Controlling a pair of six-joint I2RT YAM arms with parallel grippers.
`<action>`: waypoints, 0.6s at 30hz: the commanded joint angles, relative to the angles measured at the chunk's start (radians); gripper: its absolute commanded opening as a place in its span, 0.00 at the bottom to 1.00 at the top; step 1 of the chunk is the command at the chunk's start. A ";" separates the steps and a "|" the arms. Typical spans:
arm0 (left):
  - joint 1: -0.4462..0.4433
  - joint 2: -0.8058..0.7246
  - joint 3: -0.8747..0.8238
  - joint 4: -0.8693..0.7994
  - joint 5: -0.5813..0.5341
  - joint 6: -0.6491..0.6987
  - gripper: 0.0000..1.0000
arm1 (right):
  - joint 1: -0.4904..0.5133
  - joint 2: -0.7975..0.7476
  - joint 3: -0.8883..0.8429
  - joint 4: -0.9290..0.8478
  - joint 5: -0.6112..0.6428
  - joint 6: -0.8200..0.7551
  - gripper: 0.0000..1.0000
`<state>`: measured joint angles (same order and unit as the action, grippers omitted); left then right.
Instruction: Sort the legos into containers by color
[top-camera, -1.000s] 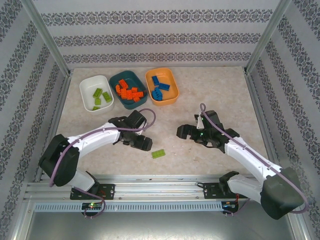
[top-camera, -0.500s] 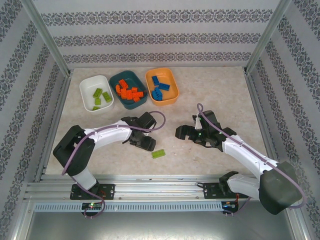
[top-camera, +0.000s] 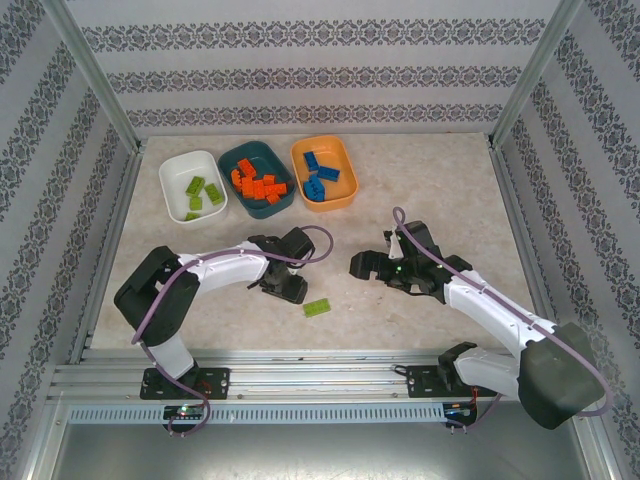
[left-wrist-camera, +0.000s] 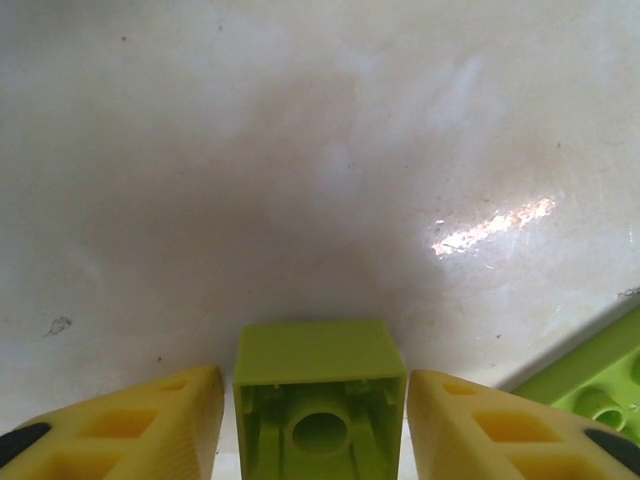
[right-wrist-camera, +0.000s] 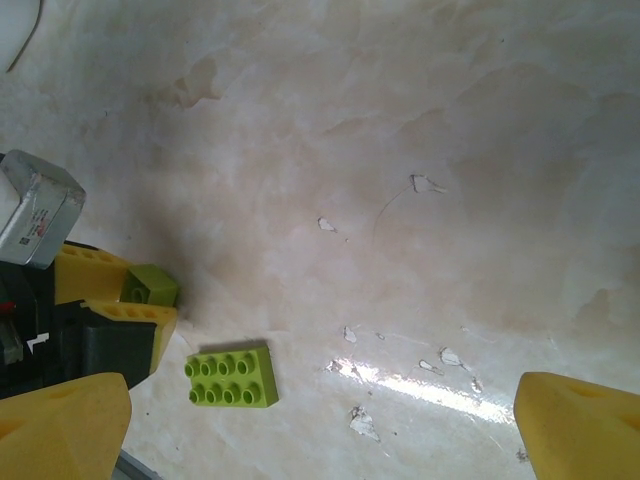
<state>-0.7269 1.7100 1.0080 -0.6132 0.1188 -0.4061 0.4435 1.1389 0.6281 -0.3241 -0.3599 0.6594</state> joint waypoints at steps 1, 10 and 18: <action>-0.019 0.013 0.003 0.002 -0.011 -0.016 0.46 | 0.009 -0.015 0.004 0.005 -0.001 0.014 0.98; -0.015 -0.055 -0.009 -0.001 -0.007 -0.022 0.35 | 0.011 -0.023 -0.001 0.004 0.002 0.022 0.98; 0.234 -0.322 -0.079 0.063 0.174 -0.032 0.31 | 0.011 -0.021 -0.007 0.007 0.006 0.017 0.98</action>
<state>-0.6079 1.4715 0.9562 -0.5976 0.1921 -0.4183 0.4435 1.1263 0.6281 -0.3241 -0.3595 0.6750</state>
